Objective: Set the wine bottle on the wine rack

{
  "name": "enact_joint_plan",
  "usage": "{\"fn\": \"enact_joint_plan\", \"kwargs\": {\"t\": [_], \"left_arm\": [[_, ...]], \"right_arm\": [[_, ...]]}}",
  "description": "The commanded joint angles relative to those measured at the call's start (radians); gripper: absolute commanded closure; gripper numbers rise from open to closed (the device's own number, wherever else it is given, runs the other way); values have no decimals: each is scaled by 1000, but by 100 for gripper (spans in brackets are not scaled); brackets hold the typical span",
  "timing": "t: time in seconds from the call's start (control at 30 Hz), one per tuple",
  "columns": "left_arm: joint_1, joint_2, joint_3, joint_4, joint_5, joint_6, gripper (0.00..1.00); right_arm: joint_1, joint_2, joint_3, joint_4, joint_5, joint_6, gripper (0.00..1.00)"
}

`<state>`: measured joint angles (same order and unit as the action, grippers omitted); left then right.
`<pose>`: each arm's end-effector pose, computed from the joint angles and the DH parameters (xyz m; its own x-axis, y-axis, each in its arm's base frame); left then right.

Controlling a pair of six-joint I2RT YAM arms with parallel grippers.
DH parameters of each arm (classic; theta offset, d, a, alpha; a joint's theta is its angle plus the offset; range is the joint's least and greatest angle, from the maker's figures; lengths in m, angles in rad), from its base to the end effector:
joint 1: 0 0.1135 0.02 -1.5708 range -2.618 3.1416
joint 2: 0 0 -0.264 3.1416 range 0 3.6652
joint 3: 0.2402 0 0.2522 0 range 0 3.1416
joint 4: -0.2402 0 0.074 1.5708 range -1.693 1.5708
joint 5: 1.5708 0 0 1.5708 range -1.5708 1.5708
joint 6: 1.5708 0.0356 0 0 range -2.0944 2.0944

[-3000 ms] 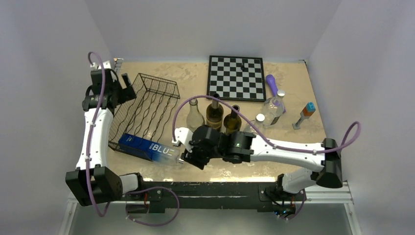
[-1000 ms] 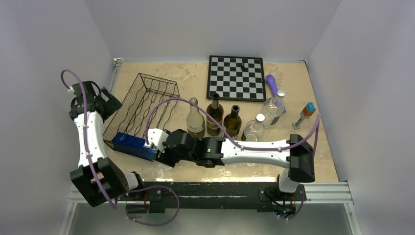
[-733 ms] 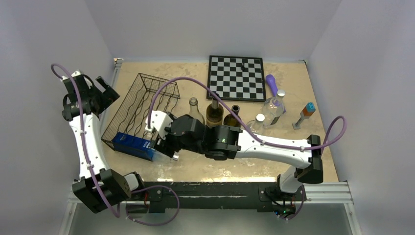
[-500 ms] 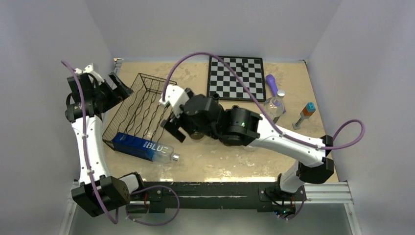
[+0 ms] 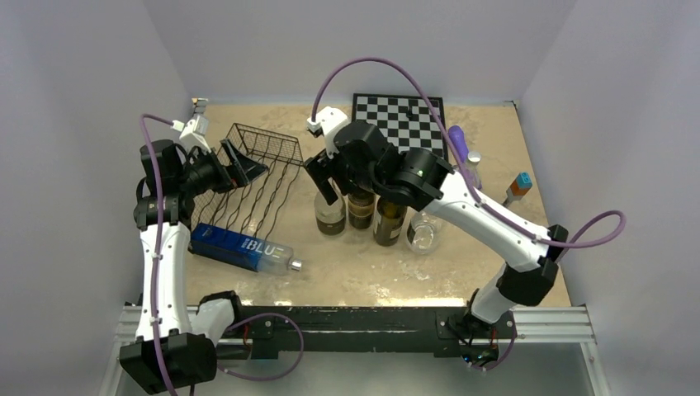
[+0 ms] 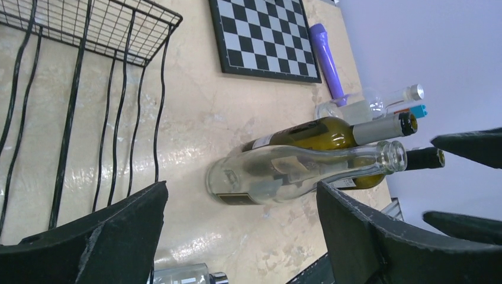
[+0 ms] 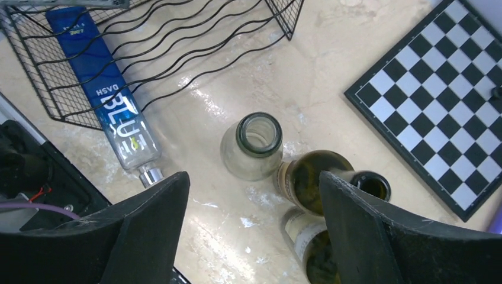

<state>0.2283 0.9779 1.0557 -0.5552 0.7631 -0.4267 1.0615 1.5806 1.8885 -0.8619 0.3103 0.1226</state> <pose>0.2010 0.0214 0.3655 -0.5872 -0.4435 -0.6771 0.2102 0.7243 -0.6567 0.1702 0.2825 0.4521 -0.3408 -0.3714 -0.8637 -0.6681 0.7420 -0.0554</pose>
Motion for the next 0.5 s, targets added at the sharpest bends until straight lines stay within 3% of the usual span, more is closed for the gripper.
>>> {"fn": "enact_joint_plan", "kwargs": {"t": [0.0, 0.2, 0.47], "left_arm": [[0, -25, -11, 17, 39, 8, 1], [1, -35, 25, -72, -10, 28, 1], [1, -48, 65, -120, -72, 26, 1]], "right_arm": [[-32, 48, -12, 62, -104, 22, 18], [-52, 148, 38, 29, -81, 78, 29], [-58, 154, -26, 78, -58, 124, 45]]}}
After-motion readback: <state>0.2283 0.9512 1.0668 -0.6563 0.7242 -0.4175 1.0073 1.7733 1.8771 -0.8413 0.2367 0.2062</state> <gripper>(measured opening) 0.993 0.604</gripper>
